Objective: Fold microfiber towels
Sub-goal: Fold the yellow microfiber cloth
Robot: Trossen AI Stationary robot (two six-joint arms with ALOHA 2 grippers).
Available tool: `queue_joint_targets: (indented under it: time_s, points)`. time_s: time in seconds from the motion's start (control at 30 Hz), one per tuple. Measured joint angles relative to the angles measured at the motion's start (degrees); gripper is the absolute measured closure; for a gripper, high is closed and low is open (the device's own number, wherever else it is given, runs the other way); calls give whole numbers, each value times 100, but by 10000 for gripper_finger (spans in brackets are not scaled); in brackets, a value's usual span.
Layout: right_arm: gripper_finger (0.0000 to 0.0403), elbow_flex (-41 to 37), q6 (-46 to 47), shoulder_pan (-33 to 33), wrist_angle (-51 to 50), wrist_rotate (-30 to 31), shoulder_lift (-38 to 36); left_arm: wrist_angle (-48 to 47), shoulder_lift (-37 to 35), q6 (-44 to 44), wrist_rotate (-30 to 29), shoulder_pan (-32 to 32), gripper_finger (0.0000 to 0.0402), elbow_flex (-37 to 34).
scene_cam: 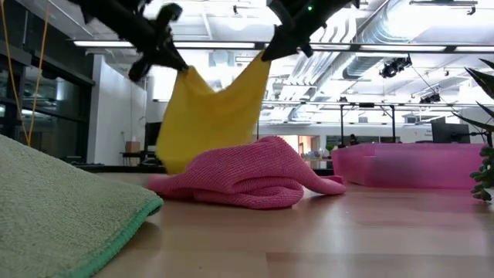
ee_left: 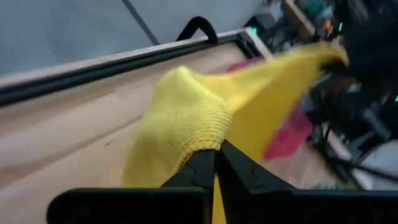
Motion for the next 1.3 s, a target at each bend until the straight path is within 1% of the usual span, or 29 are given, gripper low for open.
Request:
queue_joint_targets:
  time_s: [0.13, 0.23, 0.43, 0.57, 0.67, 0.83, 0.9, 0.97, 1.03, 1.1, 1.2, 1.3]
  points:
    - [402, 34, 111, -378, -61, -393, -120, -1127, -10, 924, -14, 23, 401, 806]
    - [402, 182, 107, -579, -181, -606, -127, -1801, 3, 1554, -244, 138, 401, 1338]
    - [403, 739, -66, -802, -611, -897, -133, -2774, 45, 2268, -438, 500, 401, 2060]
    - [403, 990, -284, -911, -830, -1051, -134, -2892, 48, 2841, -427, 658, 402, 2330]
    - [403, 1172, -430, -1009, -847, -1057, -134, -2873, 97, 3297, -451, 751, 401, 2557]
    - [403, 1564, -492, -1150, -1009, -1083, -132, -2876, 277, 3762, -469, 918, 401, 3026]
    - [403, 1718, -642, -1204, -1070, -1081, -134, -2875, 350, 4127, -486, 975, 401, 3217]
    - [403, 1803, -819, -1277, -1085, -1070, -136, -2874, 436, 4628, -679, 1024, 401, 3370]
    - [403, 1859, -947, -1372, -1102, -1060, -132, -2866, 532, 5124, -1055, 1067, 401, 3470]
    - [403, 1899, -969, -1437, -1107, -1082, -129, -2851, 618, 5443, -1415, 1087, 401, 3482]
    - [403, 1935, -1060, -1443, -1287, -1103, -127, -2888, 760, 5647, -1810, 1082, 401, 3443]
    - [403, 1935, -1372, -1372, -1560, -980, -113, -2851, 844, 5654, -1842, 1068, 401, 3252]
